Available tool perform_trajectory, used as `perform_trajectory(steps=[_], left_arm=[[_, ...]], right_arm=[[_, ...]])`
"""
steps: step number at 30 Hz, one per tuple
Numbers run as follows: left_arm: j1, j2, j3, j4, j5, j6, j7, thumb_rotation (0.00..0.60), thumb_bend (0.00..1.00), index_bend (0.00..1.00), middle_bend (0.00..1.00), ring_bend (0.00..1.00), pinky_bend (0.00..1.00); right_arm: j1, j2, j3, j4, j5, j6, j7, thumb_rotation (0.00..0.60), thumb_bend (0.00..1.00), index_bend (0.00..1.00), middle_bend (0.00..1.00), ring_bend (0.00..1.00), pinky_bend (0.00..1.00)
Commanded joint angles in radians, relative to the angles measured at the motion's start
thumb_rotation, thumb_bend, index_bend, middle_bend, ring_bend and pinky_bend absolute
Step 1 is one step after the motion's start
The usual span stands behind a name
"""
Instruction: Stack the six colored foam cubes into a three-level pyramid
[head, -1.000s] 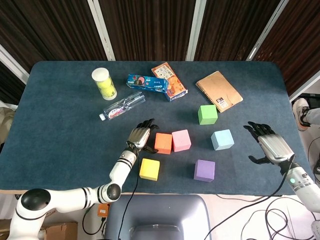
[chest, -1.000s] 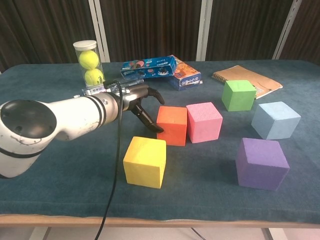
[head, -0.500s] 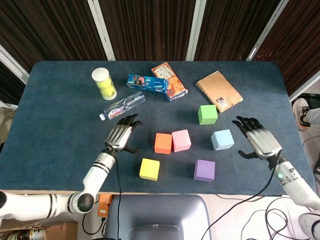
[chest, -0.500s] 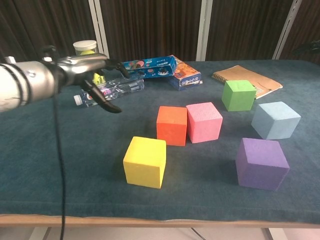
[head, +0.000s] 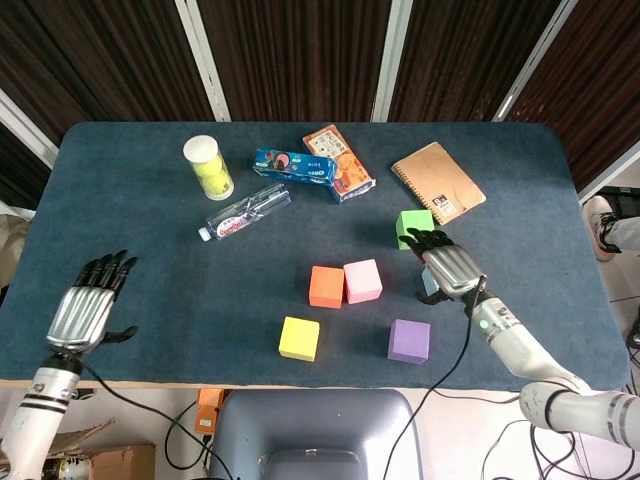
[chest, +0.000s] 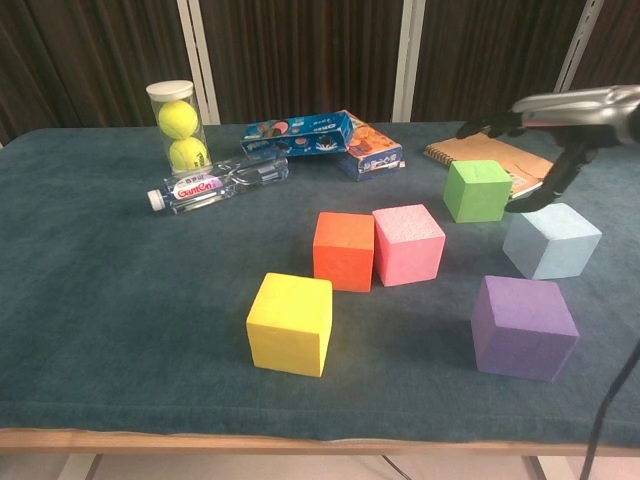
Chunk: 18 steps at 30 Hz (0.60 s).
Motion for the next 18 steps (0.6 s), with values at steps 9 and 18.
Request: perform_trajectory(steps=[9,18], left_arm=[[0.142,0.035,0.031,0.146,0.083,0.083,-0.168,0.578,0.09,0.08,0.00,0.00,0.11],[0.195,0.039,0.009,0.207,0.115,0.073,-0.238,0.577,0.09,0.08,0.00,0.00,0.11]], right_arm=[[0.228,-0.243,0.013,0.071,0.371,0.055,-0.238,0.600,0.19,0.03,0.00,0.00,0.00],[0.342,-0.319,0.008,0.108,0.605,0.066,-0.314,0.600,0.19,0.04,0.00,0.00,0.00]])
